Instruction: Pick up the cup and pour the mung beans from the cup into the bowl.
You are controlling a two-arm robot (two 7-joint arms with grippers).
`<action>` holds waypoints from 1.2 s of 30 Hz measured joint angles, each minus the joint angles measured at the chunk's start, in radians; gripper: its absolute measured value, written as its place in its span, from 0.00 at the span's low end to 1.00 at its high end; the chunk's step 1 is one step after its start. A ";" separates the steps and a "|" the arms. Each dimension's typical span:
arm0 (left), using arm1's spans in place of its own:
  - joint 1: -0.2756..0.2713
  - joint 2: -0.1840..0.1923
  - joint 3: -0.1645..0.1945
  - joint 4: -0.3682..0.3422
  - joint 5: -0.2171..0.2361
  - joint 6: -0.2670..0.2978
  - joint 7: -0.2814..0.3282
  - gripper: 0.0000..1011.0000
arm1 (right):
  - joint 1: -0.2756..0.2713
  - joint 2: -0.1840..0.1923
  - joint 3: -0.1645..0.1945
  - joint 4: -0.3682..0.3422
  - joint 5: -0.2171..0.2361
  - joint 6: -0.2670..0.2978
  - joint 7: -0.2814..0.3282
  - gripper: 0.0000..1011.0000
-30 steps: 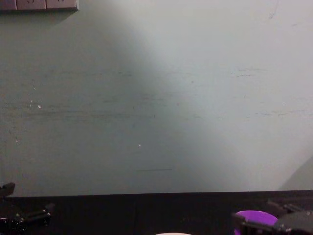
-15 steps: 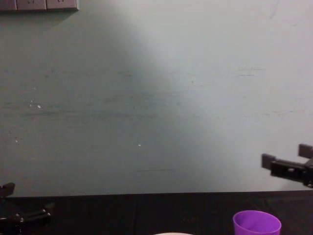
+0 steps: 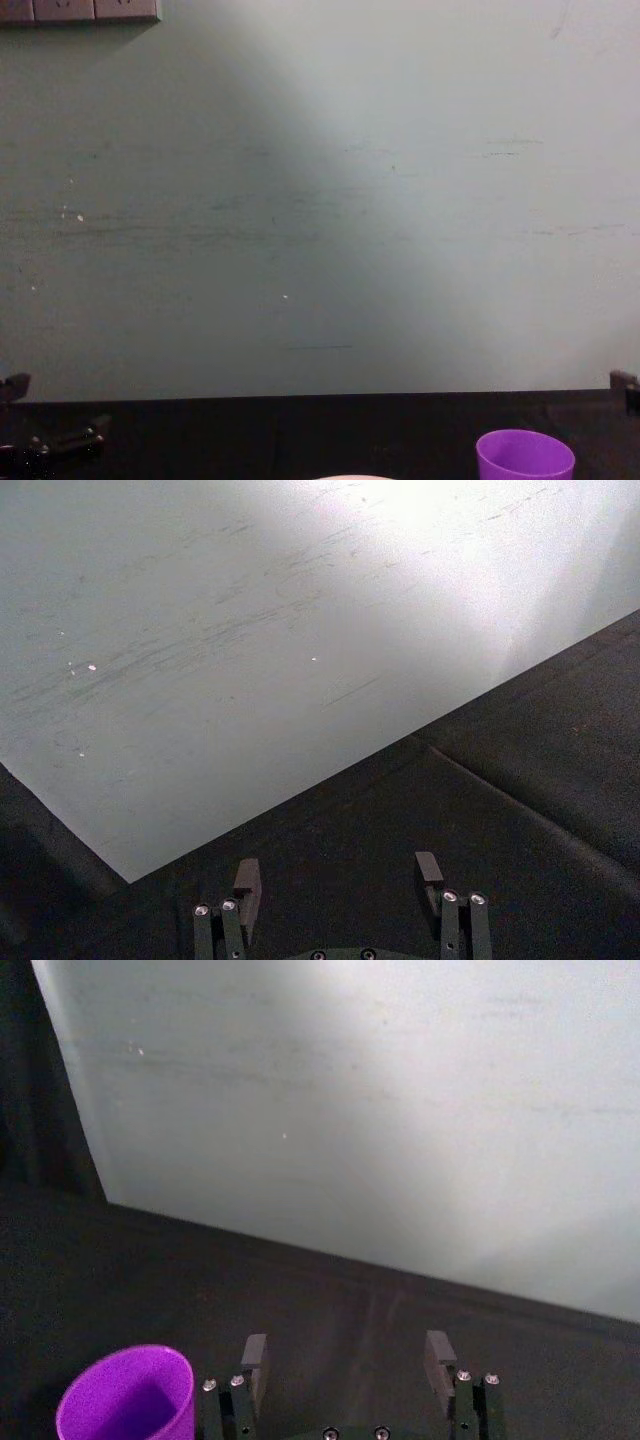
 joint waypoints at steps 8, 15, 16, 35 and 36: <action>0.000 0.000 0.000 0.000 0.000 0.000 0.000 0.99 | 0.001 -0.013 -0.020 0.045 -0.017 0.005 -0.022 0.99; 0.000 0.000 0.000 0.000 0.000 0.000 0.000 0.99 | 0.003 -0.020 -0.026 0.048 -0.032 0.016 -0.040 0.99; 0.000 0.000 0.000 0.000 0.000 0.000 0.000 0.99 | 0.003 -0.020 -0.026 0.048 -0.032 0.016 -0.039 0.99; 0.000 0.000 0.000 0.000 0.000 0.000 0.000 0.99 | 0.003 -0.018 -0.024 0.047 -0.028 0.013 -0.033 0.99; 0.000 0.000 0.000 0.000 0.000 0.000 0.000 0.99 | 0.003 -0.018 -0.024 0.047 -0.027 0.013 -0.033 0.99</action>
